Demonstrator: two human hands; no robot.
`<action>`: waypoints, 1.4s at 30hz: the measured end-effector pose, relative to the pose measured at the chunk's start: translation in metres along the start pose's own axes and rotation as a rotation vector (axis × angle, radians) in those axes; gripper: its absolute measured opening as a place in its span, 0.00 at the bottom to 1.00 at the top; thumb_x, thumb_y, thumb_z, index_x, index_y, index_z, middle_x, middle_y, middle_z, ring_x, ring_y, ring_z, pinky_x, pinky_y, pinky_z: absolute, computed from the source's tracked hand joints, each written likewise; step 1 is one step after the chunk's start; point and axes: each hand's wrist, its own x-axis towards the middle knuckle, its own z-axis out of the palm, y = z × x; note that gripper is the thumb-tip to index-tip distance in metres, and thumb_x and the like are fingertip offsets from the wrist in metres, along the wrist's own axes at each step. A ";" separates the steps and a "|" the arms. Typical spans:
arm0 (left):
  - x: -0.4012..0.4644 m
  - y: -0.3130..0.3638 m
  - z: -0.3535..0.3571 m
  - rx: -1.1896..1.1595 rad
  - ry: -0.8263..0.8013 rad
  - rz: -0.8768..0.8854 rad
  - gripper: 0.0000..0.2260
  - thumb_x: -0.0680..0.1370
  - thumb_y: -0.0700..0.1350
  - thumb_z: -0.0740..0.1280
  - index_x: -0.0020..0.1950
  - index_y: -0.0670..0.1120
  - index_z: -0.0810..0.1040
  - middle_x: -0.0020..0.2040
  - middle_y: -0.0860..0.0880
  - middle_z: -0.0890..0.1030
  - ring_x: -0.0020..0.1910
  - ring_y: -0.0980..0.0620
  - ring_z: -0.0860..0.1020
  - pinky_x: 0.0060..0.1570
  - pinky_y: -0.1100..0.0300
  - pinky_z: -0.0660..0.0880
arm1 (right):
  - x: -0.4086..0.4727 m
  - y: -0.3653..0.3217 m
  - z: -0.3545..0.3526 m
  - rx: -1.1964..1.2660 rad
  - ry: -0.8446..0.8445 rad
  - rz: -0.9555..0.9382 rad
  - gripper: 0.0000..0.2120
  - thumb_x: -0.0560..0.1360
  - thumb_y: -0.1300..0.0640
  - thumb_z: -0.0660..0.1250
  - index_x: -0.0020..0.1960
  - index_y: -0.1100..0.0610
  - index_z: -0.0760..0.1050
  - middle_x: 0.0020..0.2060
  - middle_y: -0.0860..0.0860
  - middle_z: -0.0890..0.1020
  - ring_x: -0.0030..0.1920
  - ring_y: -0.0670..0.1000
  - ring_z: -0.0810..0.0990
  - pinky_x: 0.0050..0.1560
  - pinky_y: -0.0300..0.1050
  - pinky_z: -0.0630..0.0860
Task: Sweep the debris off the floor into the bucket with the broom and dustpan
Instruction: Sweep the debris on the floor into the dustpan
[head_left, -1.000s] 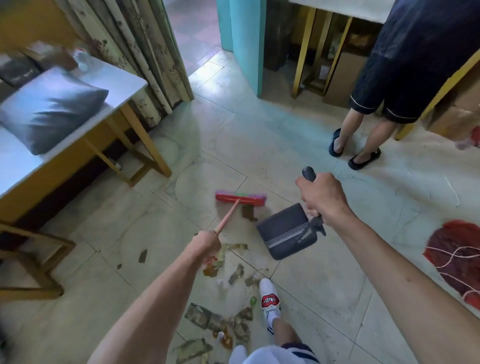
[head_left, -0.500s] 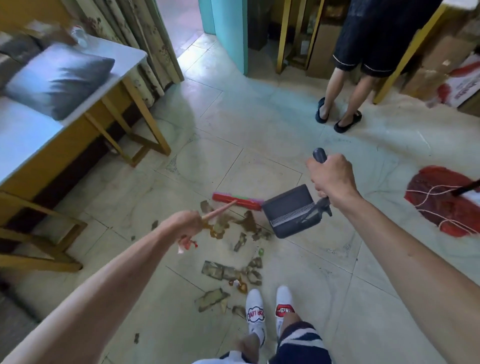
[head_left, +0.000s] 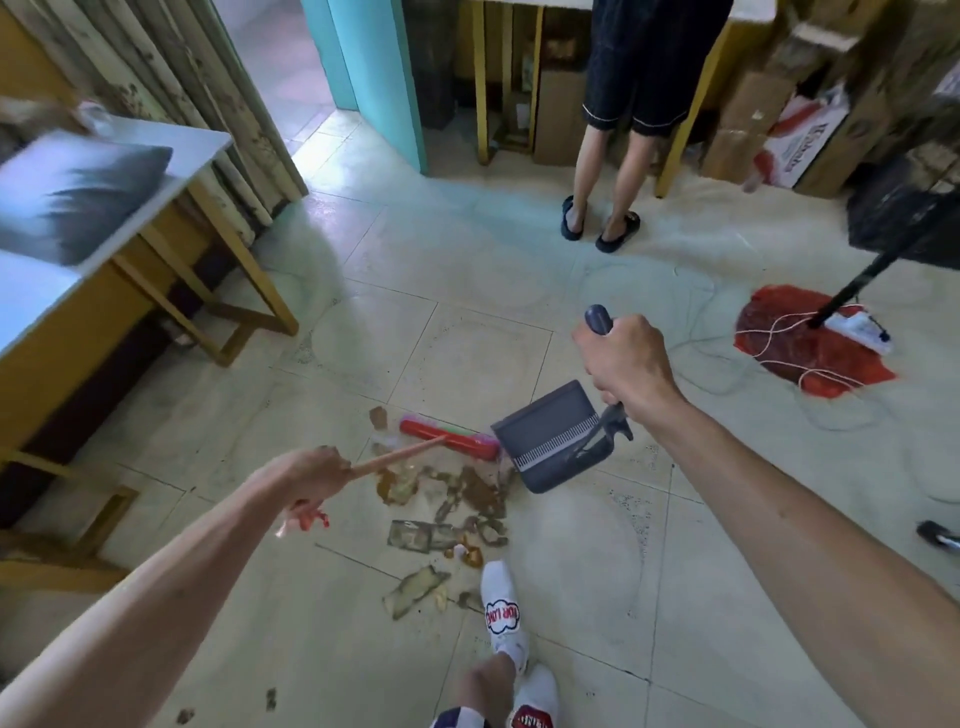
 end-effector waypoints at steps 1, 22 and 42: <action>-0.008 0.001 0.004 0.010 0.009 0.019 0.13 0.85 0.42 0.57 0.66 0.40 0.74 0.41 0.42 0.80 0.23 0.54 0.75 0.21 0.65 0.74 | -0.008 0.002 -0.005 0.000 0.004 0.004 0.14 0.75 0.55 0.65 0.33 0.59 0.72 0.27 0.55 0.74 0.20 0.51 0.69 0.15 0.33 0.63; -0.021 -0.102 0.013 0.164 -0.090 0.218 0.12 0.85 0.40 0.57 0.65 0.38 0.75 0.33 0.48 0.75 0.21 0.57 0.72 0.17 0.68 0.70 | -0.194 0.041 0.054 0.000 0.147 0.291 0.11 0.73 0.55 0.65 0.34 0.56 0.70 0.26 0.54 0.72 0.19 0.50 0.67 0.19 0.37 0.63; 0.018 -0.136 0.093 -0.318 -0.111 -0.137 0.09 0.82 0.36 0.55 0.60 0.36 0.70 0.37 0.42 0.78 0.25 0.50 0.78 0.19 0.61 0.73 | -0.252 0.093 0.073 0.008 0.141 0.391 0.17 0.74 0.56 0.67 0.28 0.58 0.69 0.16 0.49 0.69 0.14 0.49 0.63 0.18 0.32 0.61</action>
